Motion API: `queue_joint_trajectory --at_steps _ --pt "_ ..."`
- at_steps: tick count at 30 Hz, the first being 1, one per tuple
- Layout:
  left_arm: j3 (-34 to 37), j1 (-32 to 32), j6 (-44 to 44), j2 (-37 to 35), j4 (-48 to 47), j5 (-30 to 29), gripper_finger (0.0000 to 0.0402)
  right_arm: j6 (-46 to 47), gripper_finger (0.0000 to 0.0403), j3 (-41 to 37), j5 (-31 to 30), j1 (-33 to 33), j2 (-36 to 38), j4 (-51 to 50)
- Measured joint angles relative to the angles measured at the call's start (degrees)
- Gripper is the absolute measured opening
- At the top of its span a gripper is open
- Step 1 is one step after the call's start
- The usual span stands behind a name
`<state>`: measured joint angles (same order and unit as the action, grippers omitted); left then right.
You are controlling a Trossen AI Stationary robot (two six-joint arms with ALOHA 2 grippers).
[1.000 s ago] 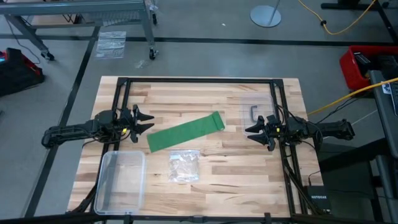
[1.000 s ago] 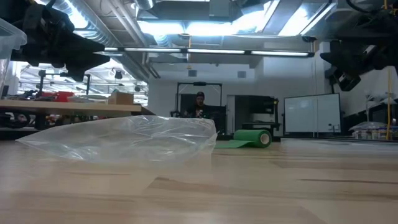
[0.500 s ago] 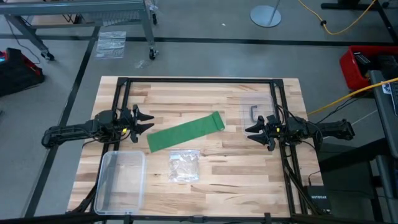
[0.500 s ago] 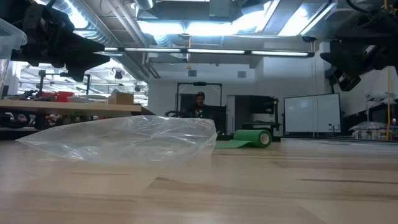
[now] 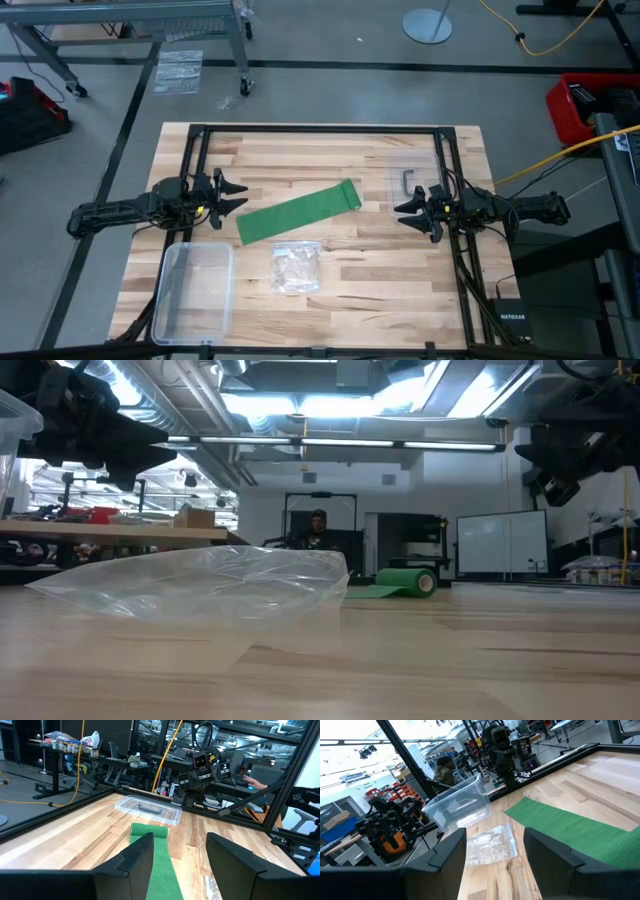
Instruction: Roll bandage
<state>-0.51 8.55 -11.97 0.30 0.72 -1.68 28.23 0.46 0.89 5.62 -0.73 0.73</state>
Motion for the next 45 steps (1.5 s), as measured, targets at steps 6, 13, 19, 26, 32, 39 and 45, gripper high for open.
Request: queue_joint_trajectory --at_steps 6,13,19,26,32,39,45 --pt "0.0 0.0 0.0 0.0 0.0 0.0 0.0175 0.0 0.0202 0.0 0.0 0.0 0.0 0.0" --pt "0.0 0.0 0.0 0.0 0.0 0.0 0.0175 0.0 0.0202 0.0 0.0 0.0 0.0 0.0" --pt "0.0 0.0 0.0 0.0 0.0 0.0 0.0175 0.0 0.0202 0.0 0.0 0.0 0.0 0.0" --pt "0.0 0.0 0.0 0.0 0.0 0.0 0.0175 0.0 0.0202 0.0 0.0 0.0 0.0 0.0" --pt "0.0 0.0 0.0 0.0 0.0 0.0 0.0175 0.0 0.0202 0.0 -1.3 0.0 0.0 1.5" --pt "0.0 0.0 0.0 0.0 0.0 0.0 0.0175 -0.1 0.0202 0.0 -5.1 0.0 0.0 1.3" --pt "0.0 0.0 0.0 0.0 0.0 0.0 0.0175 1.0 0.0202 0.0 -6.3 0.0 0.0 1.7"
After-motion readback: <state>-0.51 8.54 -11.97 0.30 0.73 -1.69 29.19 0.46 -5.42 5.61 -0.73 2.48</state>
